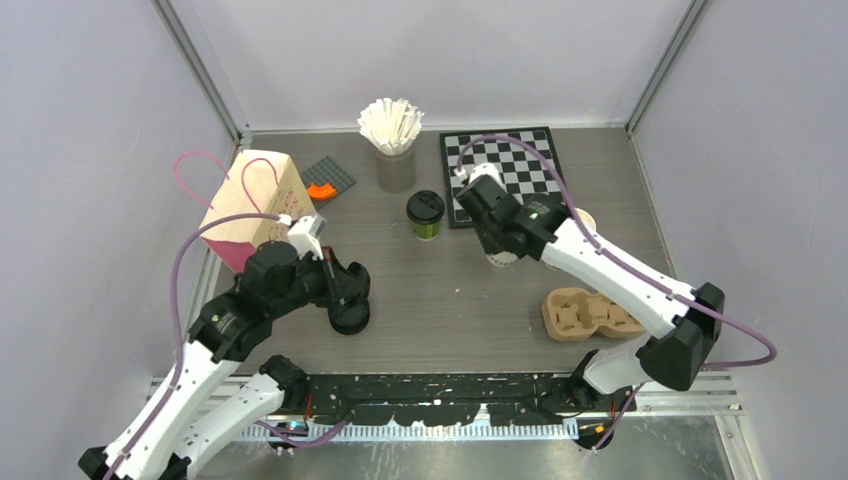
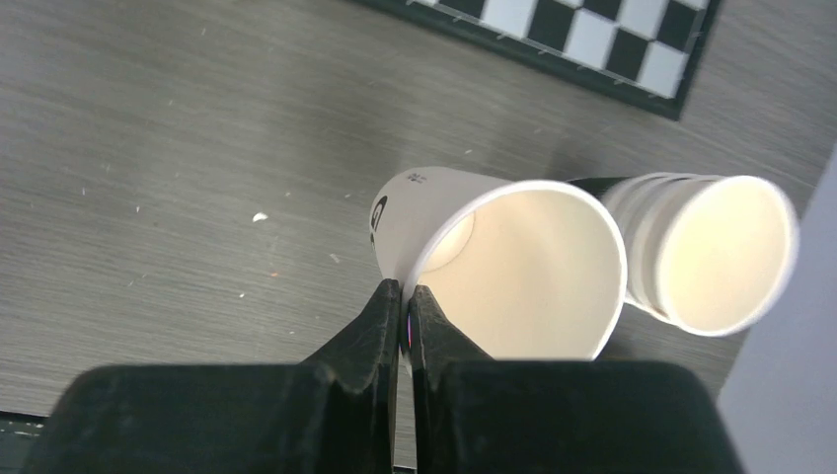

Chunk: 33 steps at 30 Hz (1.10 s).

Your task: Pack the takeout coffee

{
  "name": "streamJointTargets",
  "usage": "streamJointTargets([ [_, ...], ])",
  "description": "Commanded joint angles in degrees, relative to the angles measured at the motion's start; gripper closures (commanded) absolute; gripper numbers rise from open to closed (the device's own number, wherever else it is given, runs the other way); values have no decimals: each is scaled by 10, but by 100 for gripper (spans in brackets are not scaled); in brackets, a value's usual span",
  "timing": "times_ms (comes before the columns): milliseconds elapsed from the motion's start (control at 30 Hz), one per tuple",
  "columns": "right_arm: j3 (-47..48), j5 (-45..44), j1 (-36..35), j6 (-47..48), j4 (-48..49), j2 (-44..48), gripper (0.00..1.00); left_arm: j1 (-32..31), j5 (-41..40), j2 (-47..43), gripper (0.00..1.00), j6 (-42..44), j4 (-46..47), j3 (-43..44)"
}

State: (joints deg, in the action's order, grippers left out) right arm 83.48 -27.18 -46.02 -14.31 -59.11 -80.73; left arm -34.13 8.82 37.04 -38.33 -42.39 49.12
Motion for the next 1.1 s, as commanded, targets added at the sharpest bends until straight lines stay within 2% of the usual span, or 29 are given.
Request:
streamJointTargets([
  [0,-52,-17,-46,-36,104,-27,90,-2,-40,-38,100,-21,-19,35],
  [233,-102,-53,-122,-52,187,-89,90,-2,-69,-64,100,-32,-22,34],
  [367,-122,-56,-139,-55,203,-121,83,-2,-69,-61,100,-29,-33,39],
  [533,-113,-61,-149,-53,186,-118,67,-2,-62,-63,100,-33,-29,34],
  [733,-122,-24,-150,-20,201,-21,38,-2,-12,-61,100,-37,4,22],
  [867,-194,74,-150,39,316,86,16,-2,47,-59,100,-46,40,14],
  [1067,-390,245,-150,148,617,261,14,-2,142,-57,100,-90,137,-8],
])
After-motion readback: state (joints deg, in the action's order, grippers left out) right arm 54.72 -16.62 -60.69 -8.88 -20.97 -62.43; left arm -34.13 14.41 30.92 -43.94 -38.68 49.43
